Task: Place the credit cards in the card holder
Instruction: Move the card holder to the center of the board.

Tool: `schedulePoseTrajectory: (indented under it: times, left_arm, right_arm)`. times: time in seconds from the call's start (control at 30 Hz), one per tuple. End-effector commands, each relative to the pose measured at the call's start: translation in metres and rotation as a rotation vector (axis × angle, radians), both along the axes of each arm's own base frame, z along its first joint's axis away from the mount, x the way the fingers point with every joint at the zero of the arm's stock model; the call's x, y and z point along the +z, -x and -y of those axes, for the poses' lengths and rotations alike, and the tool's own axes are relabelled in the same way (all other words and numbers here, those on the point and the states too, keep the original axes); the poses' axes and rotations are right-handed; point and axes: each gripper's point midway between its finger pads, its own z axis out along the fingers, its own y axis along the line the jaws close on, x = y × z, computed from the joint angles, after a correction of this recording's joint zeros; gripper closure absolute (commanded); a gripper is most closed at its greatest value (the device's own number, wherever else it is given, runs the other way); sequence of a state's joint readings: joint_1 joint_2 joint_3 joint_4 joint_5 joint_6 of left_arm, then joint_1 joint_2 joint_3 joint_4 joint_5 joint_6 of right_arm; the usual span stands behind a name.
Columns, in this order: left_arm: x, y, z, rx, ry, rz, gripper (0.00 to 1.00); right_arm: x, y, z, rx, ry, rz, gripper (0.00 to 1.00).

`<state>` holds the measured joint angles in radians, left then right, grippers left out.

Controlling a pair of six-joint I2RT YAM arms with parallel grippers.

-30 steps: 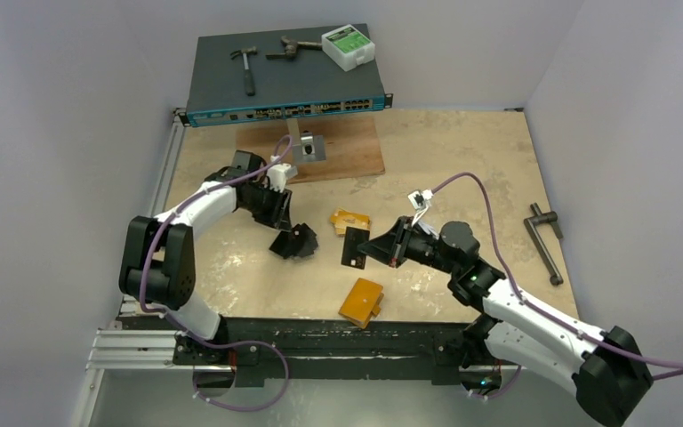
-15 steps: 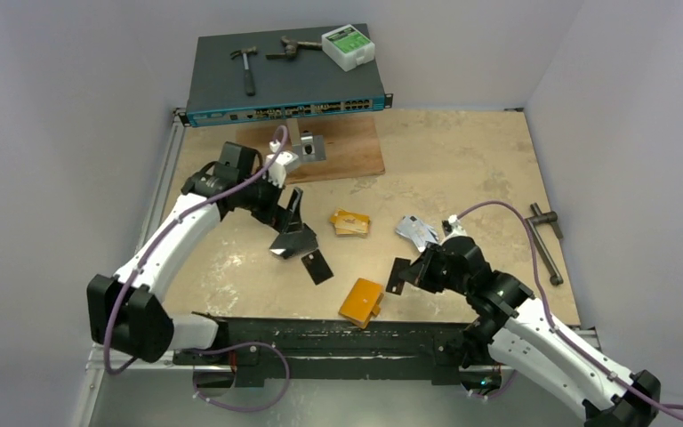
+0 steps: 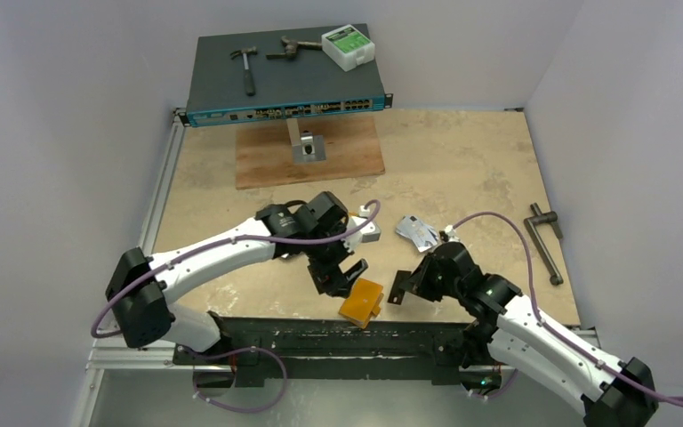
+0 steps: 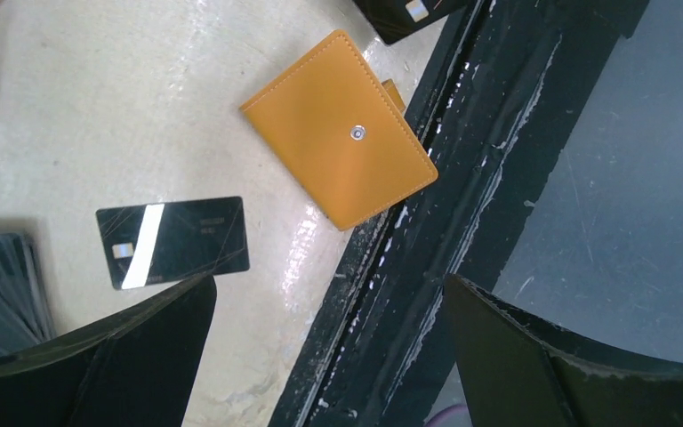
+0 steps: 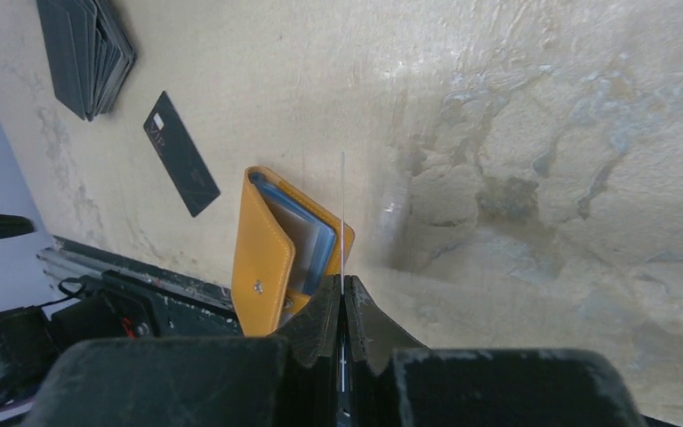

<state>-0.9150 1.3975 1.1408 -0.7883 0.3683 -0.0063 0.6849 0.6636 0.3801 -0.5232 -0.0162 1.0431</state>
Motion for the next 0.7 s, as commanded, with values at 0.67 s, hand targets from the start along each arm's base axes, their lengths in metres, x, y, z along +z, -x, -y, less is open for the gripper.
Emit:
schedulePoseTrajectory:
  times: [0.67]
  left_arm:
    - [-0.058,0.006,0.063,-0.048,-0.179,0.182,0.0]
  right_arm:
    - [0.044,-0.013,-0.073,0.023,-0.35,0.097,1.0]
